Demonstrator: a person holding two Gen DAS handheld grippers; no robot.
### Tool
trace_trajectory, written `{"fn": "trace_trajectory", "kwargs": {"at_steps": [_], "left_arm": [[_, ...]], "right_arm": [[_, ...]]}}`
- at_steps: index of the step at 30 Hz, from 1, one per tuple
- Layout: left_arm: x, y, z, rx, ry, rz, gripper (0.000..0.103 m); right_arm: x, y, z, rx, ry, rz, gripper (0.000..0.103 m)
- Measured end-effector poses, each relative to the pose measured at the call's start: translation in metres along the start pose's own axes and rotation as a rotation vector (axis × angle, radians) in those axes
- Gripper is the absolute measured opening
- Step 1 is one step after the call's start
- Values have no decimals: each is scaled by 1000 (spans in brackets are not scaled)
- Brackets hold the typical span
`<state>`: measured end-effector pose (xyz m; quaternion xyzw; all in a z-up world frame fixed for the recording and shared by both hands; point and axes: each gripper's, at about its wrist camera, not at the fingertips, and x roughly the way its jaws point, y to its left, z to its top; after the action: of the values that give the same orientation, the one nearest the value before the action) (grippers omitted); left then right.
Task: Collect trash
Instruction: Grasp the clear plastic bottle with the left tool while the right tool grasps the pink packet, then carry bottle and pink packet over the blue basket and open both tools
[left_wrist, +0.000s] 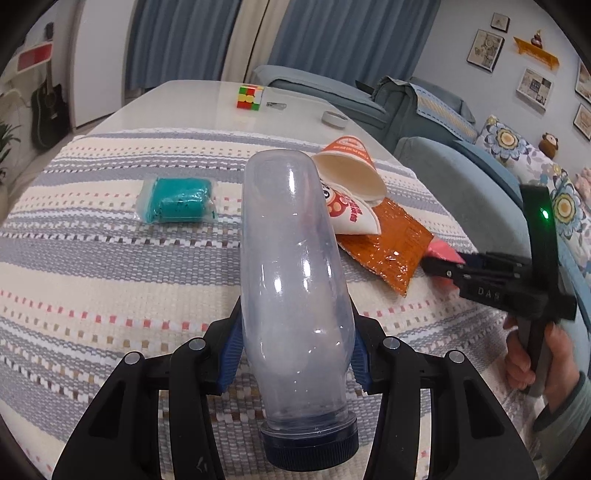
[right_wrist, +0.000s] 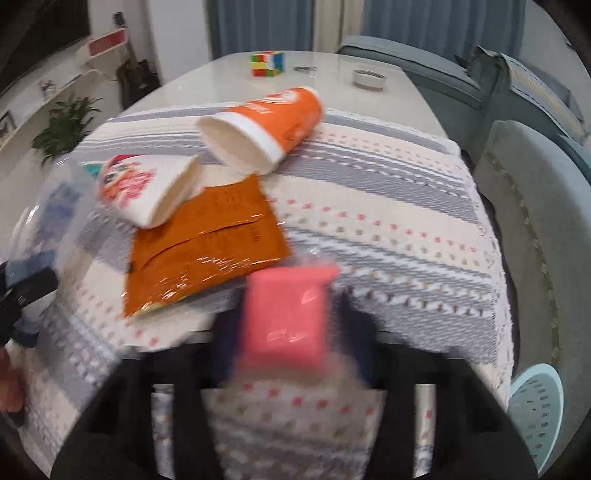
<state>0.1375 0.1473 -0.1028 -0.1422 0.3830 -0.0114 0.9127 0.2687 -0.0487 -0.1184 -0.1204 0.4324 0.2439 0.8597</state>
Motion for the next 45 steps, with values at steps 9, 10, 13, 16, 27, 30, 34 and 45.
{"fn": "trace_trajectory", "kwargs": {"at_steps": [9, 10, 13, 16, 27, 30, 34, 45], "left_arm": [[-61, -45, 21, 68, -120, -134, 46], [-69, -59, 27, 88, -135, -147, 46], [-82, -97, 37, 134, -152, -194, 46], [-86, -148, 44, 198, -156, -228, 46], [-21, -311, 13, 410, 7, -341, 47], [12, -331, -5, 451, 90, -353, 47], [45, -349, -26, 498, 164, -350, 47], [88, -372, -57, 554, 295, -389, 47]], "right_arm": [[-102, -21, -17, 80, -150, -92, 34], [-115, -28, -18, 98, -169, -100, 34], [-161, -59, -32, 168, -228, -159, 34], [-194, -93, -55, 252, -256, -225, 34], [-197, -212, -165, 599, -128, -398, 34], [-181, -234, -192, 678, -68, -401, 34], [-164, -248, -218, 740, -26, -381, 34], [-132, -252, -240, 793, 26, -337, 35]]}}
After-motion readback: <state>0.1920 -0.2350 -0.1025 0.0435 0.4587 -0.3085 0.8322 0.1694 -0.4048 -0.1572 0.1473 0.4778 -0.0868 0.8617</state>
